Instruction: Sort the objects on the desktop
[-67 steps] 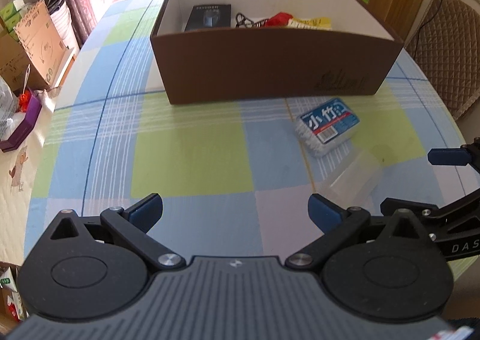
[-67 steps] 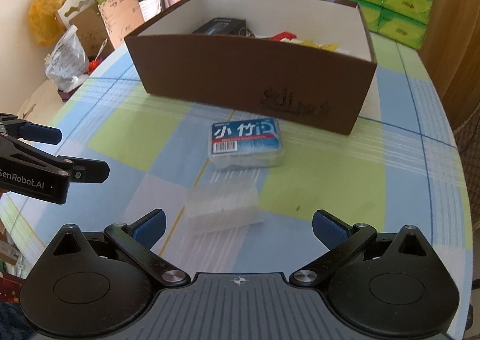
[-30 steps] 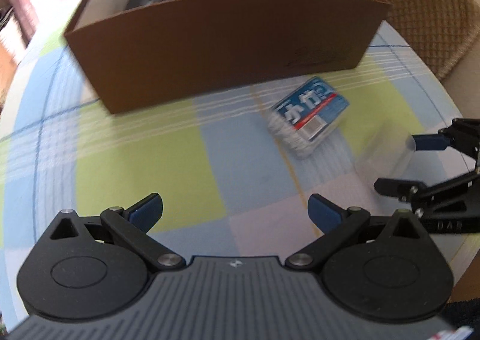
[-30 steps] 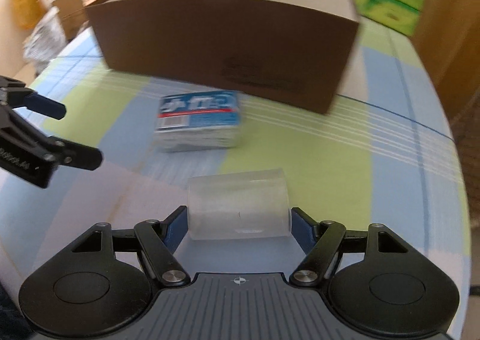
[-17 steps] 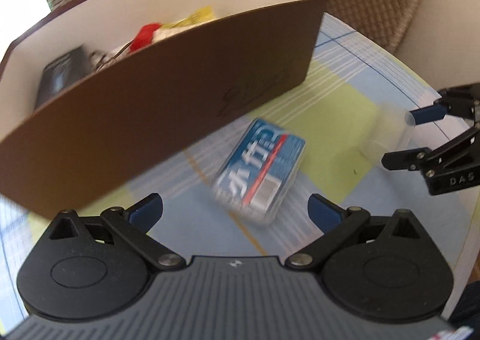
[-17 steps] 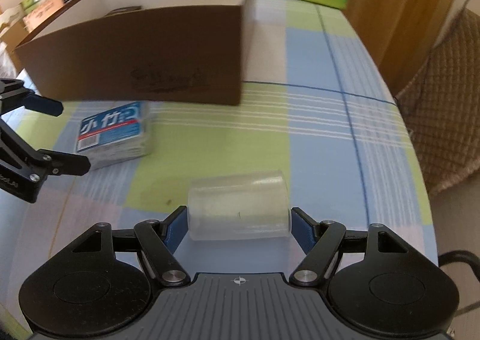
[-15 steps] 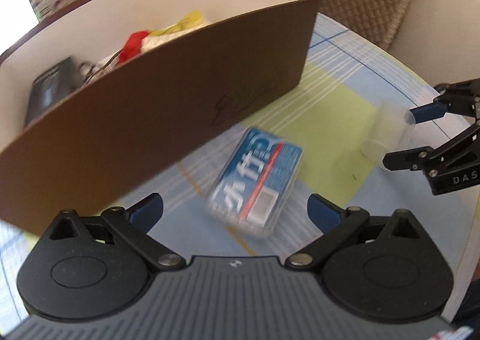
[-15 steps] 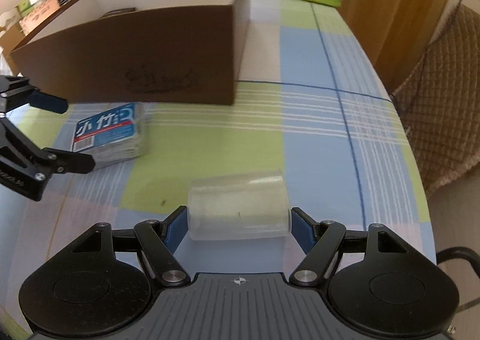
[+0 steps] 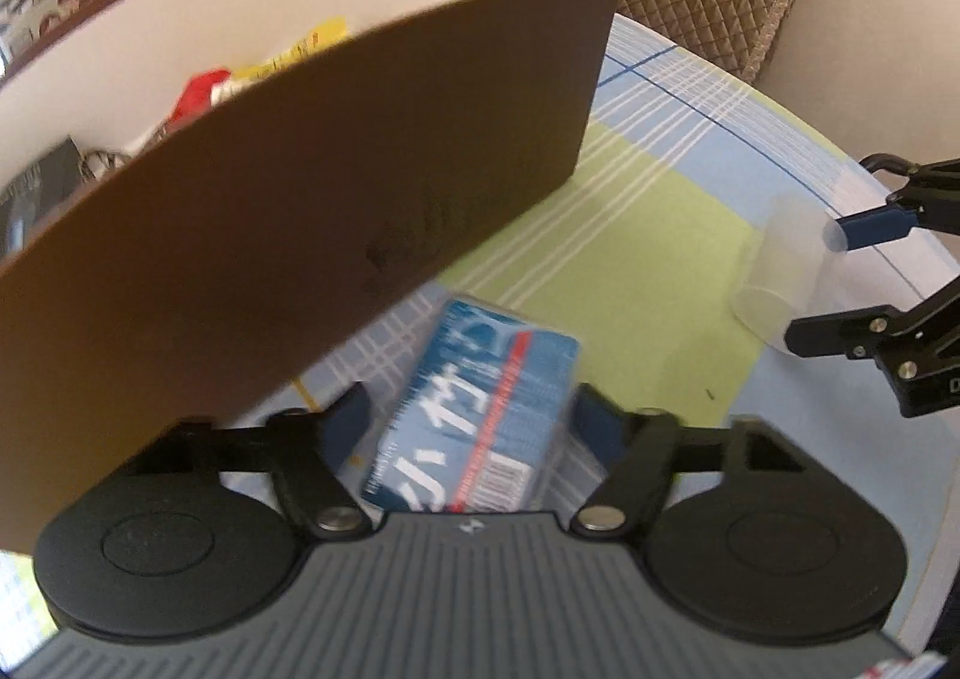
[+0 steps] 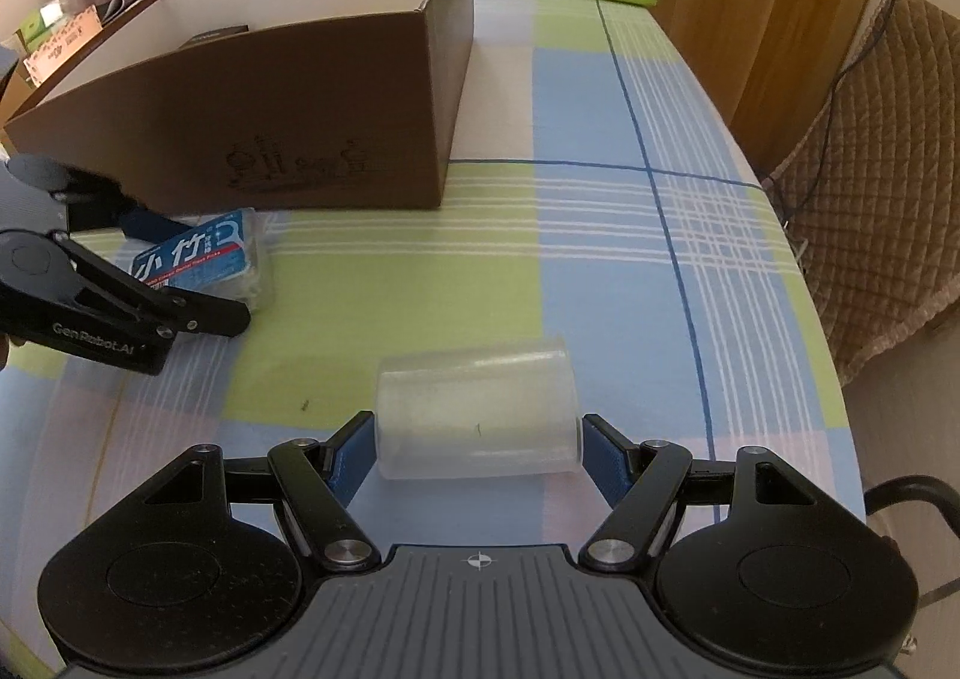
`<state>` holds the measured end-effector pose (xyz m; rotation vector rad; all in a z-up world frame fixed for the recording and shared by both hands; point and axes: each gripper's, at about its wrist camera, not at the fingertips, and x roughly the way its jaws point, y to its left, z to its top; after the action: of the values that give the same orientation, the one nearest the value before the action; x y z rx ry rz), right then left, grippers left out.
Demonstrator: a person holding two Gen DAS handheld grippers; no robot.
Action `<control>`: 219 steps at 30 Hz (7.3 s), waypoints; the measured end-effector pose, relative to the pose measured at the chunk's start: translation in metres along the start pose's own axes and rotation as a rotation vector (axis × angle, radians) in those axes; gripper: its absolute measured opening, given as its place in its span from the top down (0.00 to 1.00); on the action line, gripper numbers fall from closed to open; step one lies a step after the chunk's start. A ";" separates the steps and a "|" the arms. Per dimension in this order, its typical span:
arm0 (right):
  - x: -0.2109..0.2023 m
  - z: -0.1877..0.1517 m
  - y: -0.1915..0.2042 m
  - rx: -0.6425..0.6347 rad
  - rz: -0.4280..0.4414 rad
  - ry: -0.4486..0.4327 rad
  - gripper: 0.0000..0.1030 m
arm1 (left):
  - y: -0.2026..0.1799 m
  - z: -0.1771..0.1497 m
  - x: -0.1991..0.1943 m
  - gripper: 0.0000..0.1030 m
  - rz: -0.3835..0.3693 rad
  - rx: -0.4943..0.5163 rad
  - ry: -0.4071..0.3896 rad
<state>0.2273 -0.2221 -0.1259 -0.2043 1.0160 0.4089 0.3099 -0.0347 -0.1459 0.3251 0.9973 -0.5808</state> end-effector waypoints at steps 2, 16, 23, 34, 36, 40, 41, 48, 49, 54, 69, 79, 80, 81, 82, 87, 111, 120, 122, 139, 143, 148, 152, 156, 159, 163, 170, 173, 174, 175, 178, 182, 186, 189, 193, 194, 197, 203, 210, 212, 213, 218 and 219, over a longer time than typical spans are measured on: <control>0.000 0.000 0.000 0.000 0.001 -0.001 0.32 | 0.000 -0.005 -0.004 0.41 0.011 -0.013 -0.010; 0.007 0.003 0.012 -0.035 0.048 -0.027 0.28 | 0.024 -0.053 -0.043 0.44 0.142 -0.279 0.074; 0.016 0.012 0.013 -0.046 0.038 -0.039 0.17 | 0.020 -0.052 -0.046 0.28 0.139 -0.286 0.031; 0.021 0.014 0.020 -0.075 0.027 -0.038 0.31 | 0.021 -0.051 -0.040 0.46 0.168 -0.280 0.044; 0.021 0.013 0.023 -0.084 0.020 -0.029 0.33 | 0.022 -0.054 -0.042 0.47 0.171 -0.289 0.047; 0.016 0.012 0.030 -0.116 0.018 -0.036 0.33 | 0.023 -0.061 -0.048 0.47 0.170 -0.311 0.052; 0.013 0.013 0.032 -0.118 0.030 -0.039 0.33 | 0.024 -0.063 -0.050 0.47 0.168 -0.318 0.053; -0.004 0.020 0.050 -0.162 0.079 -0.069 0.33 | 0.028 -0.075 -0.067 0.47 0.174 -0.370 0.044; -0.006 0.022 0.052 -0.167 0.086 -0.074 0.33 | 0.028 -0.076 -0.069 0.47 0.176 -0.375 0.039; -0.016 0.031 0.066 -0.193 0.121 -0.099 0.33 | 0.030 -0.078 -0.088 0.47 0.179 -0.391 0.008; -0.035 0.056 0.072 -0.182 0.217 -0.131 0.33 | 0.039 -0.054 -0.144 0.47 0.182 -0.419 -0.137; -0.049 0.089 0.068 -0.167 0.227 -0.191 0.33 | 0.054 -0.028 -0.161 0.47 0.187 -0.418 -0.207; -0.050 0.094 0.068 -0.168 0.229 -0.199 0.33 | 0.056 -0.025 -0.162 0.47 0.188 -0.414 -0.211; -0.051 0.098 0.069 -0.169 0.231 -0.206 0.33 | 0.058 -0.022 -0.162 0.47 0.192 -0.408 -0.218; -0.051 0.103 0.069 -0.169 0.231 -0.213 0.33 | 0.060 -0.018 -0.162 0.47 0.195 -0.403 -0.223; -0.047 0.127 0.070 -0.163 0.231 -0.238 0.33 | 0.073 0.004 -0.162 0.47 0.200 -0.386 -0.251; 0.044 0.202 0.074 -0.292 0.128 -0.099 0.33 | 0.134 0.085 -0.080 0.47 0.129 -0.385 -0.163; 0.080 0.201 0.080 -0.478 0.075 0.002 0.33 | 0.136 0.089 -0.055 0.47 0.115 -0.380 -0.116; 0.085 0.203 0.078 -0.487 0.078 0.016 0.33 | 0.136 0.090 -0.050 0.47 0.114 -0.378 -0.109; 0.098 0.213 0.085 -0.723 0.053 0.041 0.11 | 0.133 0.095 -0.026 0.47 0.093 -0.371 -0.059; 0.097 0.217 0.081 -0.729 0.079 0.067 0.10 | 0.130 0.096 -0.021 0.47 0.087 -0.365 -0.049; 0.097 0.217 0.082 -0.740 0.074 0.067 0.10 | 0.126 0.097 -0.015 0.47 0.075 -0.364 -0.036; 0.096 0.216 0.082 -0.738 0.073 0.060 0.10 | 0.123 0.099 -0.010 0.48 0.069 -0.359 -0.027; 0.096 0.216 0.083 -0.737 0.071 0.057 0.10 | 0.118 0.101 -0.006 0.50 0.054 -0.346 -0.027; 0.095 0.215 0.083 -0.735 0.069 0.052 0.10 | 0.116 0.104 -0.005 0.51 0.058 -0.339 -0.027; 0.095 0.215 0.083 -0.732 0.069 0.048 0.10 | 0.117 0.105 -0.005 0.46 0.067 -0.339 -0.024; 0.094 0.214 0.083 -0.713 0.075 0.039 0.09 | 0.124 0.100 -0.013 0.32 0.096 -0.356 -0.018; 0.092 0.214 0.082 -0.689 0.080 0.028 0.08 | 0.127 0.098 -0.019 0.29 0.112 -0.366 -0.026; 0.091 0.214 0.082 -0.679 0.083 0.023 0.07 | 0.128 0.097 -0.022 0.27 0.120 -0.371 -0.027; 0.090 0.214 0.081 -0.667 0.086 0.018 0.07 | 0.129 0.096 -0.024 0.24 0.129 -0.375 -0.030; 0.084 0.214 0.078 -0.619 0.099 -0.002 0.06 | 0.131 0.095 -0.035 0.20 0.161 -0.375 -0.047; 0.069 0.211 0.075 -0.541 0.116 -0.054 0.05 | 0.129 0.091 -0.054 0.14 0.219 -0.373 -0.078; 0.047 0.204 0.073 -0.438 0.131 -0.128 0.02 | 0.126 0.084 -0.076 0.08 0.286 -0.372 -0.120; 0.031 0.196 0.069 -0.350 0.150 -0.163 0.02 | 0.124 0.076 -0.093 0.04 0.325 -0.383 -0.143; 0.013 0.184 0.065 -0.252 0.173 -0.189 0.02 | 0.121 0.063 -0.114 0.04 0.361 -0.413 -0.161; 0.009 0.182 0.063 -0.238 0.175 -0.195 0.02 | 0.120 0.059 -0.118 0.04 0.370 -0.420 -0.163; -0.003 0.171 0.060 -0.200 0.180 -0.211 0.02 | 0.116 0.049 -0.131 0.04 0.399 -0.436 -0.168; -0.025 0.152 0.059 -0.149 0.182 -0.239 0.02 | 0.100 0.034 -0.154 0.02 0.441 -0.452 -0.193; -0.049 0.132 0.061 -0.100 0.192 -0.271 0.02 | 0.071 0.019 -0.182 0.01 0.475 -0.442 -0.246; -0.057 0.125 0.063 -0.095 0.187 -0.282 0.02 | 0.064 0.013 -0.191 0.01 0.479 -0.442 -0.257; -0.061 0.122 0.064 -0.095 0.187 -0.288 0.02 | 0.059 0.010 -0.194 0.01 0.484 -0.442 -0.259; -0.080 0.101 0.064 -0.076 0.194 -0.308 0.02 | 0.038 -0.006 -0.212 0.01 0.502 -0.451 -0.259; -0.083 0.097 0.064 -0.073 0.200 -0.308 0.02 | 0.033 -0.010 -0.216 0.01 0.500 -0.452 -0.258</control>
<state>0.2378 -0.1495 -0.0029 -0.1008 0.7209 0.6391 0.2345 0.0634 0.0342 0.0837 0.7324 0.0623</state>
